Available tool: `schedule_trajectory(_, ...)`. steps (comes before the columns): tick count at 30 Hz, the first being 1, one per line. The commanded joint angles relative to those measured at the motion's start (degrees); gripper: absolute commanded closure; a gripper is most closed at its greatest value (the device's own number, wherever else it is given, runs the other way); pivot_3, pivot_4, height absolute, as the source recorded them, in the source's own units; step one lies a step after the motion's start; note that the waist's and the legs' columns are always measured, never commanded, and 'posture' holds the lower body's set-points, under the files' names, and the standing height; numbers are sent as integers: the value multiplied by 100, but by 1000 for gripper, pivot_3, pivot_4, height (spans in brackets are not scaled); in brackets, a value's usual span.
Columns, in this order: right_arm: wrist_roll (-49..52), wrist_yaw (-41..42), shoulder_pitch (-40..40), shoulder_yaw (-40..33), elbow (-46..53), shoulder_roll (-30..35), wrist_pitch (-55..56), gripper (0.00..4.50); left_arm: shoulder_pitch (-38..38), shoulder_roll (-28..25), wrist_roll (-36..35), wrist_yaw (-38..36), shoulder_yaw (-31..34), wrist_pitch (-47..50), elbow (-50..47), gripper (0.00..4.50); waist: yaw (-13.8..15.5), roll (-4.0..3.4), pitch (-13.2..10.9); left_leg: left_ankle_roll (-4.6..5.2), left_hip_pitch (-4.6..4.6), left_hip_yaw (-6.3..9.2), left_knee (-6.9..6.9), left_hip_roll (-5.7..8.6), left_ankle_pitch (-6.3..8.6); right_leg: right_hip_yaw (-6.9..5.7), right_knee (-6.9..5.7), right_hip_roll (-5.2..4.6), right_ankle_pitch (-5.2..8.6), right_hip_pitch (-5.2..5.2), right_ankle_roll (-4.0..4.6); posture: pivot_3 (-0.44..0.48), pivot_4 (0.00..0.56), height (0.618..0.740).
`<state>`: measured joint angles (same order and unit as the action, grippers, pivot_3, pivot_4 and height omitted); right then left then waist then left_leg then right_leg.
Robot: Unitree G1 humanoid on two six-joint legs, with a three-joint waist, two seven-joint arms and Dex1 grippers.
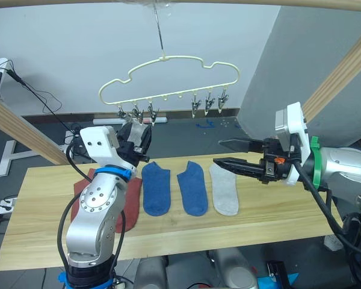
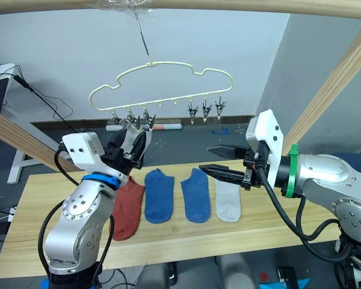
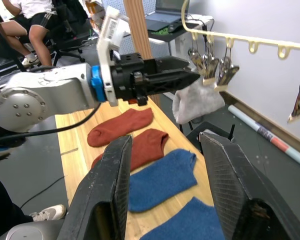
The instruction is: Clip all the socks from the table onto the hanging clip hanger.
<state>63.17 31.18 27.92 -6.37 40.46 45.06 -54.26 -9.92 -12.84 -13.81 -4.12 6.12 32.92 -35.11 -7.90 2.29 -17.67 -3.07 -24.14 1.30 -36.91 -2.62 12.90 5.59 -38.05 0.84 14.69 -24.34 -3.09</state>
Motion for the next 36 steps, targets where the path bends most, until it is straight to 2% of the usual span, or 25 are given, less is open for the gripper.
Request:
schedule_trajectory(1,132,5,49,-33,153,62,44,2257,-77,37,116,146,62,-6,-93,2020,5,0,-2,0,-2,1,0,0,0,-2,3,0,0,0,0,-204,340,740)
schedule_trajectory(11,264,-218,-16,-51,241,84,39,2257,-564,82,121,226,156,-75,415,2020,10,2,-81,0,-10,3,-1,1,1,-5,7,-1,-1,-3,-2,-218,352,740)
schedule_trajectory(26,480,-542,-147,-84,358,186,80,2257,-547,110,147,79,45,-165,495,2020,-2,0,-100,-2,-25,2,0,0,2,-4,13,-3,0,-16,-2,-241,350,740)
schedule_trajectory(36,505,-640,-171,-87,379,213,82,2257,-945,168,185,103,74,-371,934,2020,-4,0,-102,-2,-33,1,0,0,2,-4,13,-3,-1,-25,-2,-257,351,740)
